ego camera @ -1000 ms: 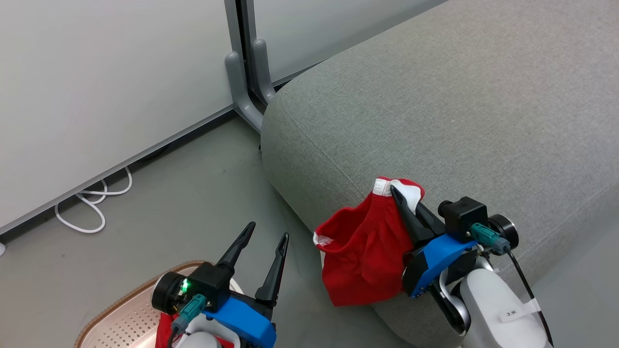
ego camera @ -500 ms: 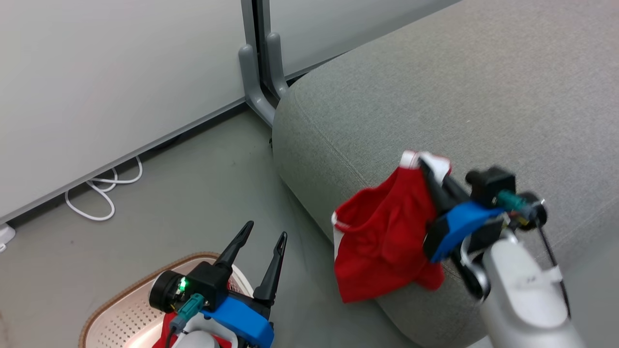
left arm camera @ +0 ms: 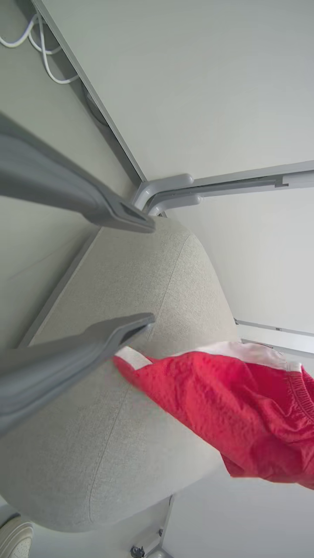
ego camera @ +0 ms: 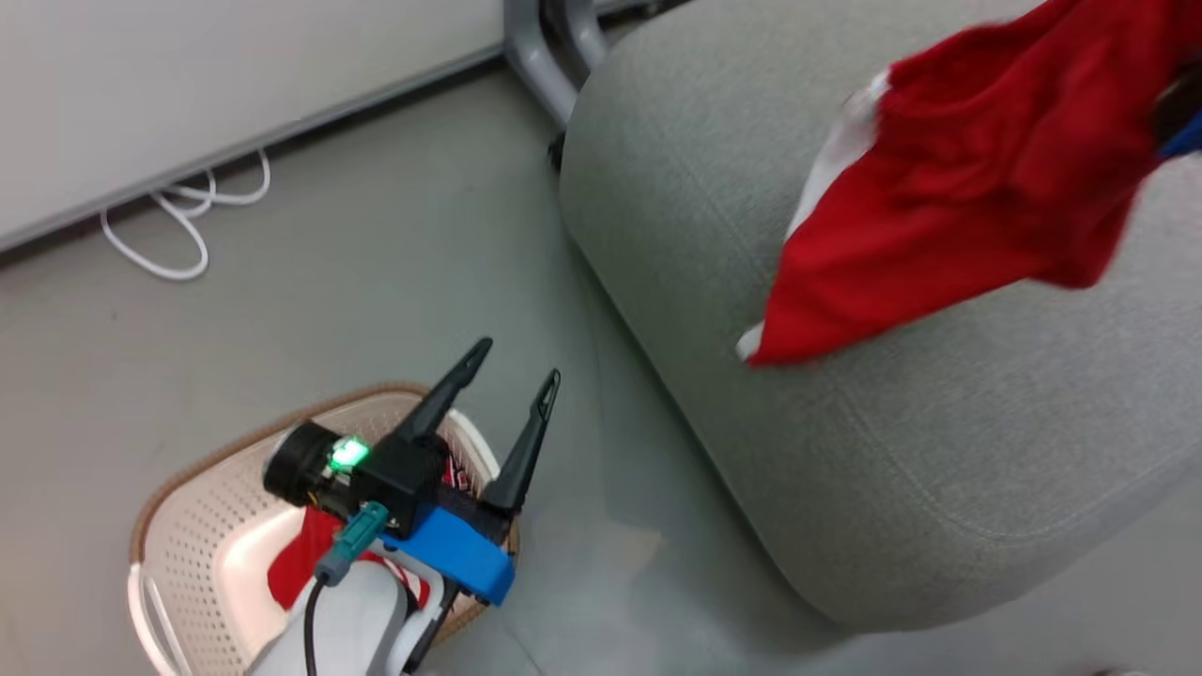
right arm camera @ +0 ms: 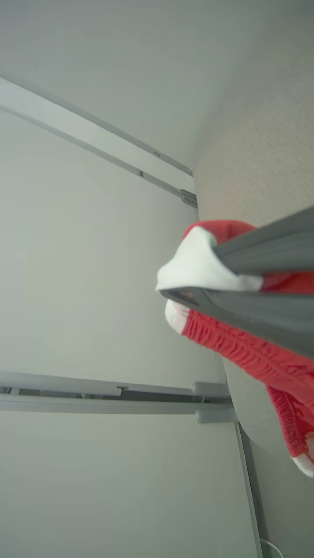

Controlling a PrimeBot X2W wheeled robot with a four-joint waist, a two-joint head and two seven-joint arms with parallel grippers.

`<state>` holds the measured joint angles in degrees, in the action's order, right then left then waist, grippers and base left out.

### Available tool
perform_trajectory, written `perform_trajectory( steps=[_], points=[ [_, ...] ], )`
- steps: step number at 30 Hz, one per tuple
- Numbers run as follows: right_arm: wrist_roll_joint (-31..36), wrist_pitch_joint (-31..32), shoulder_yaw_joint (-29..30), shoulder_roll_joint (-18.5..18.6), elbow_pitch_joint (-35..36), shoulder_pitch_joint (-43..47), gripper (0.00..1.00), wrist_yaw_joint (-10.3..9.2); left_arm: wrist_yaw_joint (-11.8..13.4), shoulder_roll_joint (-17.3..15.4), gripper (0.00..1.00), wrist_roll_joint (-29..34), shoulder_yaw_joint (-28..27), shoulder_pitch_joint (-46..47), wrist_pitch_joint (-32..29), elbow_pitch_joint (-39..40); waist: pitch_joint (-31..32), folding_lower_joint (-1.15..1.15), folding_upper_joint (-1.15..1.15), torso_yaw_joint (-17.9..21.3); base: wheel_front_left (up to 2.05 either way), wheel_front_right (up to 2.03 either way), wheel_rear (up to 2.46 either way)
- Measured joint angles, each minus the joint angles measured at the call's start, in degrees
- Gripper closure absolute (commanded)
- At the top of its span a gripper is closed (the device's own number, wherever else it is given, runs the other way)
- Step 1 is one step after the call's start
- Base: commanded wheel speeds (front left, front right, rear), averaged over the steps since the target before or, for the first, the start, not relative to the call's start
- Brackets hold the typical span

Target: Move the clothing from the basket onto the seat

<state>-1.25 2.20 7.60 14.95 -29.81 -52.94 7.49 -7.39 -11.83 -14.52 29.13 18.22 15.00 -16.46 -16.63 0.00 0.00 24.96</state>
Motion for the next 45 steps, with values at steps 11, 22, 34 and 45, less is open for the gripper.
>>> perform_trajectory(
  steps=[11,22,34,45],
  points=[
    [-0.7,-1.4,14.5,6.9,1.2,-6.8,1.00,0.00,0.0,-4.6,0.00,1.3,0.2,7.1,0.0,3.9,-12.7,0.01,0.00,-3.6,0.00,0.00,0.00],
    [0.5,-7.1,19.6,3.6,-11.2,-4.5,1.00,0.00,0.0,-6.3,0.00,2.3,1.7,11.4,0.0,5.3,-21.4,0.01,0.00,-6.0,0.00,0.00,0.00],
    [3.2,-12.0,21.4,3.1,-21.9,-4.3,1.00,0.00,0.0,-5.7,0.00,1.6,2.3,11.3,0.0,4.5,-20.9,0.00,0.00,-7.9,0.00,0.00,0.00],
    [6.3,-14.4,19.6,4.9,-22.7,-3.1,0.00,0.00,0.0,-1.6,0.00,1.4,1.9,11.0,0.0,2.1,-15.9,0.00,0.00,-9.8,0.00,0.00,0.00]
  ],
)
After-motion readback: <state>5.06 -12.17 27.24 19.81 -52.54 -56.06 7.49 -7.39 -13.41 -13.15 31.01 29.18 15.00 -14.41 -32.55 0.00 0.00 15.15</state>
